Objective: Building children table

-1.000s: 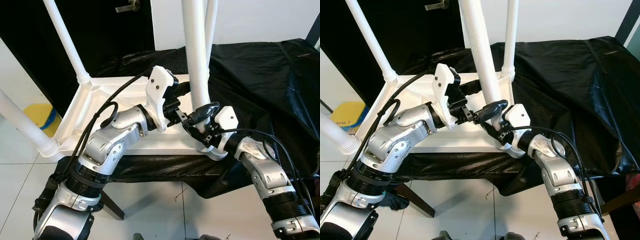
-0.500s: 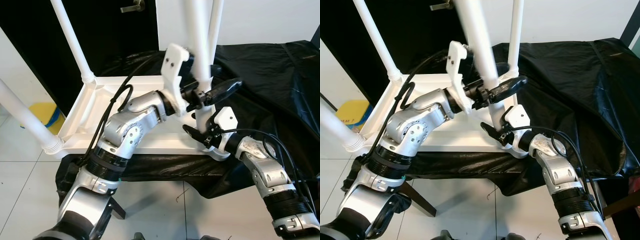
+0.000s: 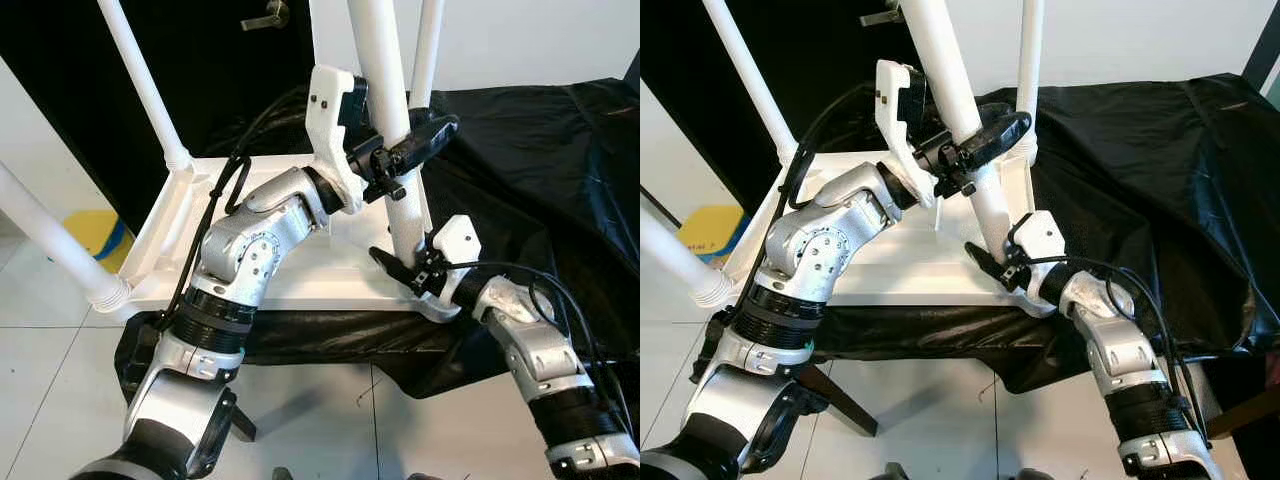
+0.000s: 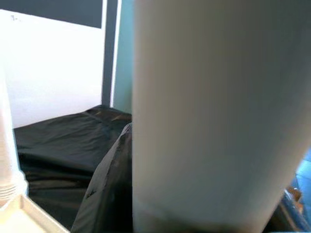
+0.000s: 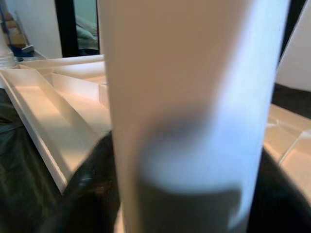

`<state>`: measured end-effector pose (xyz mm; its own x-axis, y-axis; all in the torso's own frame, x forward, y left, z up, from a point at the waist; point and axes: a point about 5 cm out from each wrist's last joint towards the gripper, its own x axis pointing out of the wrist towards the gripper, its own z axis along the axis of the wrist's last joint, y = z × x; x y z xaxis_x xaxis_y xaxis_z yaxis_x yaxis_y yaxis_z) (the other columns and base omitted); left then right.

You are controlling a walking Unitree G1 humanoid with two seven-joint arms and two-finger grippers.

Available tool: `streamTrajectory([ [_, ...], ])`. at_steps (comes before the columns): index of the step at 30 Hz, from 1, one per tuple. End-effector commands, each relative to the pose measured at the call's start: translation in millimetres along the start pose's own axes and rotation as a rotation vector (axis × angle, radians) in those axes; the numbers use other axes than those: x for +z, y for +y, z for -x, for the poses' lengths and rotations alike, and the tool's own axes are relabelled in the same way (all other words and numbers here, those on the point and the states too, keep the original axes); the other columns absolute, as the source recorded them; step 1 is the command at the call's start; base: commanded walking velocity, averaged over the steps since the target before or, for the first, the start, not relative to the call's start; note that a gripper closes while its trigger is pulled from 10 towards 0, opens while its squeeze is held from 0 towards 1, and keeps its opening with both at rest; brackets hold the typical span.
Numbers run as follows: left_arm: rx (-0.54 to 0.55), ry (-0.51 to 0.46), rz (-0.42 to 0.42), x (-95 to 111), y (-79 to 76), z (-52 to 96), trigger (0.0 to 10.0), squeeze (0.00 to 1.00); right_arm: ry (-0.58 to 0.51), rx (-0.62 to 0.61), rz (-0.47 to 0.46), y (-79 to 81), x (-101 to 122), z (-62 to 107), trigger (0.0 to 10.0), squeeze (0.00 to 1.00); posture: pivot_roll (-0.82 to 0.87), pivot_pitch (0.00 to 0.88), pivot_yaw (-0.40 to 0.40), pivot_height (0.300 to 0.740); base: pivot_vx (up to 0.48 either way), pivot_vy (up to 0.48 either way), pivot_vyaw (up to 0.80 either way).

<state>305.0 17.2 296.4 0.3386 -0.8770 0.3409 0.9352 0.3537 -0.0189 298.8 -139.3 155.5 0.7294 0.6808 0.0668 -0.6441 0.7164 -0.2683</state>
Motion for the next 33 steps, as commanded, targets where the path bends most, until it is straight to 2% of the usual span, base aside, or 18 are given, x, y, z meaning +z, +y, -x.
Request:
streamTrajectory([
  [1, -0.004, -0.014, -0.051, 7.6, -2.3, -3.7, 10.0, 0.0, 0.007, -0.006, -0.007, 2.3, -0.9, -0.2, 10.0, 1.0, -0.13, 0.019, 0.098, 0.74, 0.0, 0.0, 0.0],
  [5, 0.199, 0.016, -0.115, 16.9, 19.0, -4.2, 10.0, 0.0, -0.02, -0.169, 0.001, 2.9, 2.2, -5.6, 10.0, 1.0, -0.11, 0.019, 0.088, 0.74, 0.0, 0.0, 0.0],
  [9, 0.228, 0.016, -0.115, 19.4, 22.4, -4.6, 10.0, 0.0, -0.022, -0.196, 0.006, 3.0, 3.2, -7.5, 10.0, 1.0, -0.11, 0.019, 0.088, 0.74, 0.0, 0.0, 0.0],
  [10, 0.287, 0.0, -0.123, 30.0, 29.8, -7.2, 10.0, 0.0, -0.025, -0.28, 0.028, 3.7, 8.0, -15.7, 10.0, 0.0, -0.1, 0.024, 0.081, 0.74, 0.0, 0.0, 0.0],
  [12, 0.313, -0.008, -0.142, 37.6, 32.6, -9.7, 10.0, 0.0, -0.029, -0.343, 0.055, 5.4, 13.7, -24.4, 10.0, 0.0, -0.1, 0.027, 0.076, 0.74, 0.0, 0.0, 0.0],
  [15, 0.318, -0.012, -0.147, 40.4, 33.2, -10.8, 10.0, 0.0, -0.025, -0.388, 0.057, 5.9, 15.5, -29.0, 10.0, 0.0, -0.09, 0.027, 0.076, 0.74, 0.0, 0.0, 0.0],
  [16, 0.348, -0.028, -0.151, 45.8, 35.1, -14.0, 10.0, 0.0, -0.032, -0.48, 0.036, 7.3, 19.4, -39.7, 10.0, 0.0, -0.09, 0.027, 0.07, 0.74, 0.0, 0.0, 0.0],
  [19, 0.348, -0.028, -0.151, 45.8, 35.1, -14.0, 10.0, 0.0, -0.032, -0.48, 0.036, 7.3, 19.4, -39.7, 10.0, 0.0, -0.09, 0.027, 0.07, 0.74, 0.0, 0.0, 0.0],
  [25, 0.369, -0.071, -0.131, 49.6, 29.0, -26.6, 10.0, 0.0, -0.074, -0.539, 0.075, 14.5, 30.0, -68.5, 10.0, 0.0, -0.07, 0.022, 0.057, 0.74, 0.0, 0.0, 0.0],
  [26, 0.369, -0.071, -0.131, 49.6, 29.0, -26.6, 10.0, 0.0, -0.074, -0.539, 0.075, 14.5, 30.0, -68.5, 10.0, 0.0, -0.07, 0.022, 0.057, 0.74, 0.0, 0.0, 0.0],
  [29, 0.36, -0.101, -0.094, 50.6, 22.5, -34.9, 10.0, 0.0, -0.105, -0.561, 0.092, 13.1, 40.1, -86.6, 10.0, 0.0, -0.07, 0.019, 0.055, 0.74, 0.0, 0.0, 0.0],
  [33, 0.341, -0.124, -0.077, 52.1, 14.8, -43.8, 10.0, 0.0, -0.114, -0.605, 0.112, 9.6, 46.5, -97.9, 10.0, 0.0, -0.07, 0.016, 0.051, 0.74, 0.0, 0.0, 0.0],
])
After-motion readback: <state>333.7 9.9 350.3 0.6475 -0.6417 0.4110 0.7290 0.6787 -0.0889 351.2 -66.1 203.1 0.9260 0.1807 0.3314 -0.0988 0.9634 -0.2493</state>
